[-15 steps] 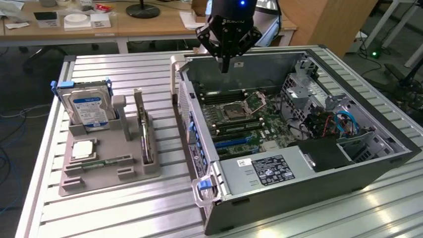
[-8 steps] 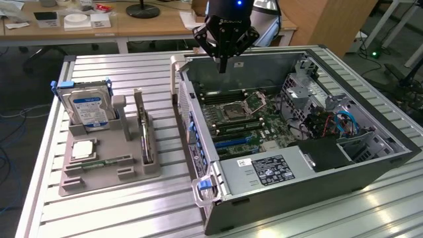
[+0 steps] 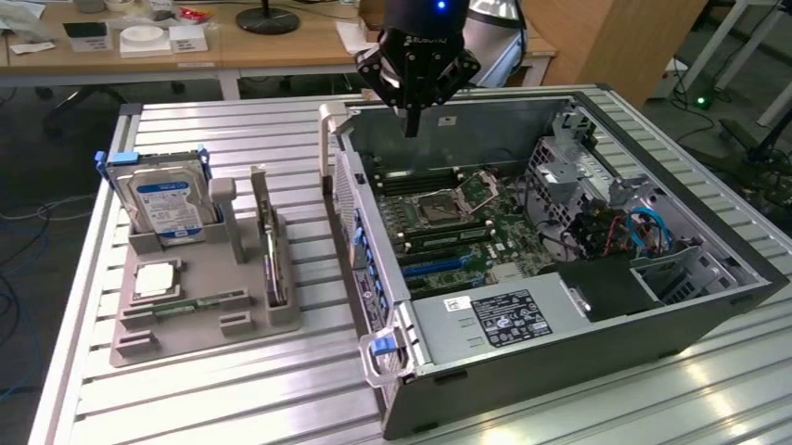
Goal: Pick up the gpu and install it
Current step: 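Reach for the gpu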
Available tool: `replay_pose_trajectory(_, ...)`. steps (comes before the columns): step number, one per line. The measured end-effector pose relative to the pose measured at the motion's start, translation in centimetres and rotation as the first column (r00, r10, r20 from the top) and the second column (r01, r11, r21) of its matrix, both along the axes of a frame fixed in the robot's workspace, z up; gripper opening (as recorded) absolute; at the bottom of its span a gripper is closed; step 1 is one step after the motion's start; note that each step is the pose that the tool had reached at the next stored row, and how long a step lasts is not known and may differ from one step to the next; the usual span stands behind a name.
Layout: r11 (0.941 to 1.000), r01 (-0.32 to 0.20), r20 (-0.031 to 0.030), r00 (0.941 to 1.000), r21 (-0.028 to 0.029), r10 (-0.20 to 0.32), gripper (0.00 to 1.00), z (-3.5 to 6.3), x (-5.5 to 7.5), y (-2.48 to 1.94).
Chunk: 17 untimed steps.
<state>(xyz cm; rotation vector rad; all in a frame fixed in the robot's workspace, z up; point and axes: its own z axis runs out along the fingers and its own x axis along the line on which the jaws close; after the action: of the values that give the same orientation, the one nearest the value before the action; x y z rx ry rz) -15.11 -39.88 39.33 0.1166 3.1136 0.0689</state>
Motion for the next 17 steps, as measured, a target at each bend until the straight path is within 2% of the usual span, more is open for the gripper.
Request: replay_pose_trajectory(17,1.0,0.0,-0.0001,1.0,0.0,0.0,0.11,0.0,-1.1,0.0)
